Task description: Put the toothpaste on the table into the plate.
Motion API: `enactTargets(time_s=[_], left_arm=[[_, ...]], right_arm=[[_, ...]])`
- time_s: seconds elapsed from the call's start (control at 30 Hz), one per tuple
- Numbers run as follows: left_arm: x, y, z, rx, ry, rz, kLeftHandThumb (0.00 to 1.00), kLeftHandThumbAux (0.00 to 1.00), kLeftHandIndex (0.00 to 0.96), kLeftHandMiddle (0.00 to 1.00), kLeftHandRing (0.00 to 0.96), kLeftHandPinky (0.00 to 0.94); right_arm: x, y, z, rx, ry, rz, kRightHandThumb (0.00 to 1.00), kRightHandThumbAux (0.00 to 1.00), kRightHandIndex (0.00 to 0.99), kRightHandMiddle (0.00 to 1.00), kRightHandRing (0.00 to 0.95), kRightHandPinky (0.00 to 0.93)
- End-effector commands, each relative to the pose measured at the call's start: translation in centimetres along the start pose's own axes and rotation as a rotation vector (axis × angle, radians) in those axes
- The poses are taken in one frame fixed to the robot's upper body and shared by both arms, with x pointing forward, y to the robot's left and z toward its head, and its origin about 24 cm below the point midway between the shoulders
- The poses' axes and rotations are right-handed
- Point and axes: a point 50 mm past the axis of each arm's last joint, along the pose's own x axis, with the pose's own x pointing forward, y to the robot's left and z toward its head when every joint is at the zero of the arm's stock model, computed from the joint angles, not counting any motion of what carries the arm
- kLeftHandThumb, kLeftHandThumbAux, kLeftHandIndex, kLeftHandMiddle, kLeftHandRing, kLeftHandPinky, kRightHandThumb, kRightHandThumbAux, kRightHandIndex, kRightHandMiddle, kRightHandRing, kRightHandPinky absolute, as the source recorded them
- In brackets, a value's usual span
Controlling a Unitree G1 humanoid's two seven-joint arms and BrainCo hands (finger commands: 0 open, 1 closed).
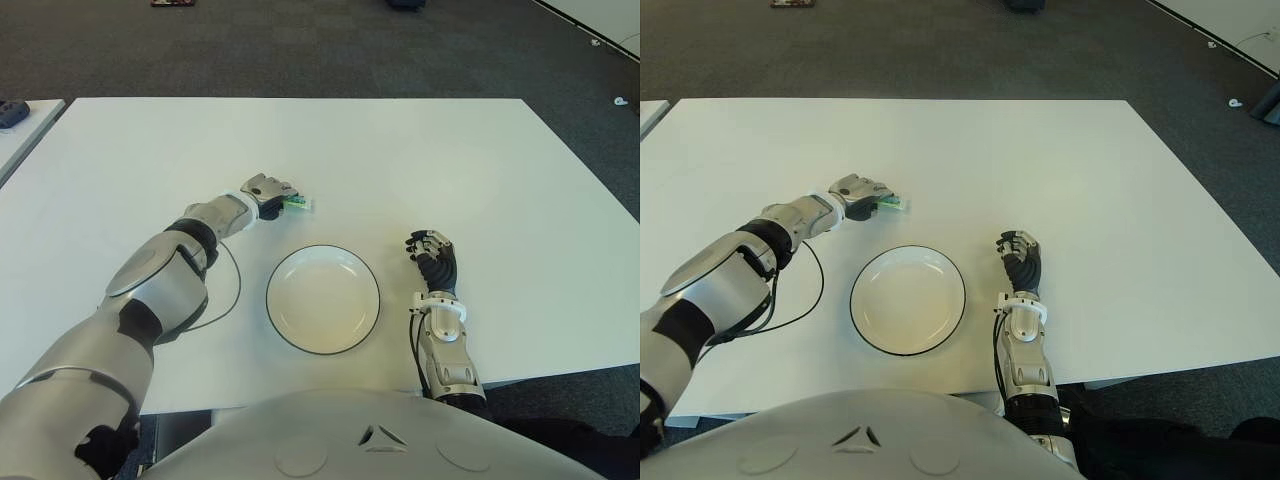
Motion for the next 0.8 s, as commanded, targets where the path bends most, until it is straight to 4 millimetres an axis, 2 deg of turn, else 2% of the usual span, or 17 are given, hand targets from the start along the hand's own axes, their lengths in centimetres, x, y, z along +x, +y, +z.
enactTargets(time_s=[0.03, 0.6, 0.8], left_arm=[[-0.64, -2.89, 0.46, -0.038, 0.004, -0.114, 0.714, 0.707, 0.439, 0.807, 0.832, 0.837], [-0.66, -2.68, 0.23, -0.029, 0.009, -0.102, 0.716, 0.707, 0.441, 0.823, 0.843, 0.85], [-0.63, -2.0, -0.08, -0.066, 0.017, -0.055, 0.716, 0.707, 0.442, 0.83, 0.847, 0.843]], right_arm=[[0.14, 0.04, -0.14, 0.001, 0.005, 0.0, 0.711, 0.729, 0.429, 0.524, 0.505, 0.505], [0.26, 0.06, -0.13, 0.01, 0.005, 0.002, 0.711, 0.729, 0.428, 0.514, 0.496, 0.501], [0.27, 0.12, -0.07, 0.011, 0.002, 0.005, 0.711, 0.729, 0.428, 0.515, 0.496, 0.502]])
